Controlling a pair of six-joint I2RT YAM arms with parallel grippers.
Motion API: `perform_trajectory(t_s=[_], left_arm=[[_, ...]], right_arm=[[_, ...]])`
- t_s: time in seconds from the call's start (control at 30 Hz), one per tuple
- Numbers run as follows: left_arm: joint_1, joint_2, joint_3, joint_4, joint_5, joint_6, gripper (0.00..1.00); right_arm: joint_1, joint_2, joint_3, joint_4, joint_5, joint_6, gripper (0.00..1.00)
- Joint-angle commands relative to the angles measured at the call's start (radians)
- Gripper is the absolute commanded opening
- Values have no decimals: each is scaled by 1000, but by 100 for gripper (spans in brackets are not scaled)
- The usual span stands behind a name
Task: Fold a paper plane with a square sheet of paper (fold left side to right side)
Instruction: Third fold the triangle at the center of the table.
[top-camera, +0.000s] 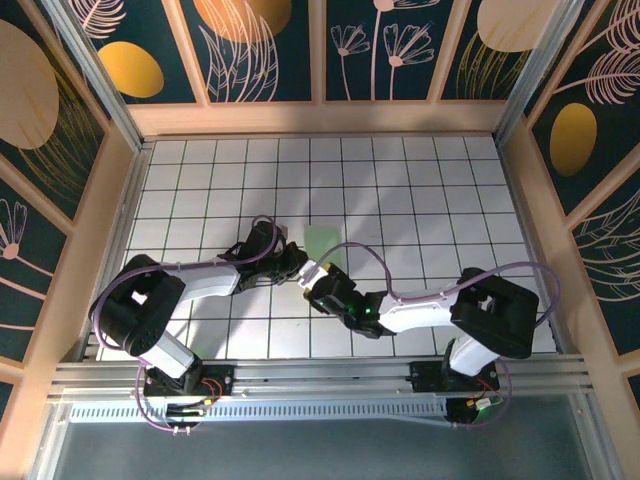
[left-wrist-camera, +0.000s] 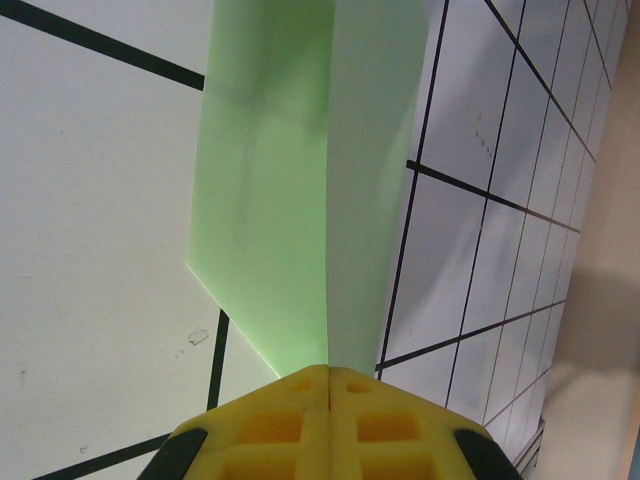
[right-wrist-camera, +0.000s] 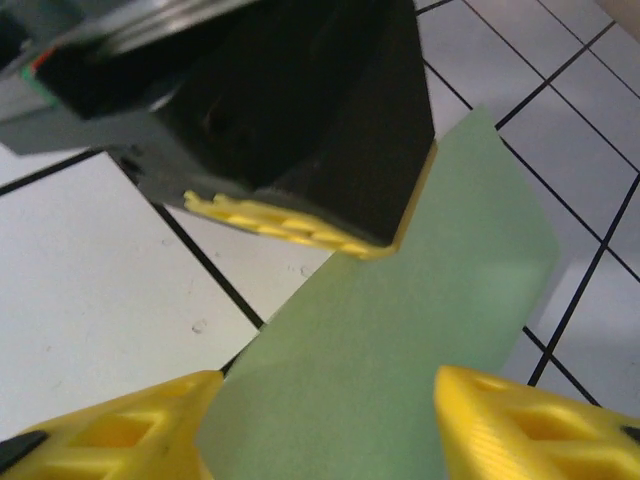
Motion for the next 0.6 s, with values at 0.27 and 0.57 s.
perform_trajectory(t_s=[0.27, 0.57], left_arm=[[-2, -7, 6, -16, 4, -15, 2], [42, -118, 47, -212, -89, 97, 34]], right_arm=[[-7, 2, -1, -29, -46, 42, 11], [-73, -33, 7, -110, -220, 148, 0]])
